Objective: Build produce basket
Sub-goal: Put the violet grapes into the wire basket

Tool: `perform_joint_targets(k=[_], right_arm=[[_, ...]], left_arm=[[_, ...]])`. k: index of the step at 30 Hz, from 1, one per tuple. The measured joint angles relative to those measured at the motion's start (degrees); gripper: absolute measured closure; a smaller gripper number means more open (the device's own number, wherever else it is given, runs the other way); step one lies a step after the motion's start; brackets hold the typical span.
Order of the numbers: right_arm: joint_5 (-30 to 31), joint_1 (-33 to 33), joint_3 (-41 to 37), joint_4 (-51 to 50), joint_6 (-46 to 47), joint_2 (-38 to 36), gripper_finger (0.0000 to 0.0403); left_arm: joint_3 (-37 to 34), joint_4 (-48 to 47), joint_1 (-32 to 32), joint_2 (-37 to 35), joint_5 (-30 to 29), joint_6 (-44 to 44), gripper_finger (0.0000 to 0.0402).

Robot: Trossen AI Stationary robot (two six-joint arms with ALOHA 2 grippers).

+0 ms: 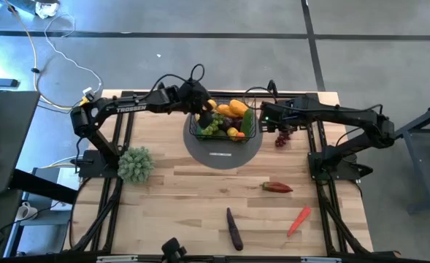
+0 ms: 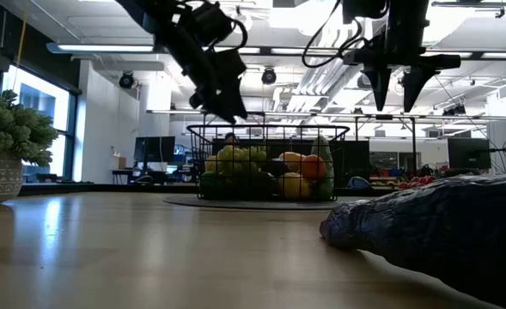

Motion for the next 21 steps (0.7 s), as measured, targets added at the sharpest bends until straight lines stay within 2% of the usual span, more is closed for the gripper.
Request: perform_joint_targets(k=[4,8,14,21], right_arm=[[-1.7,-2.7,0.0,-0.6,-2.7,0.0,0.0178],[-3.6,-5.9,0.0,-1.9,-4.4,0.0,0.0161],[-4.5,-11.2,-0.3,-2.9,-5.2,0.0,0.0148],[-5.4,-16.9,-6.8,-1.3,-4.5,0.0,0.0148]], left_arm=[[2.9,-1.0,0.7,0.0,-0.1,4.1,0.0149],[5.7,-3.2,2.3,0.0,-3.4,8.0,0.0149],[9.9,-6.3,5.8,0.0,-5.2,8.0,0.0149],[11.9,-7.3,8.4,-0.2,-4.4,7.8,0.0149]])
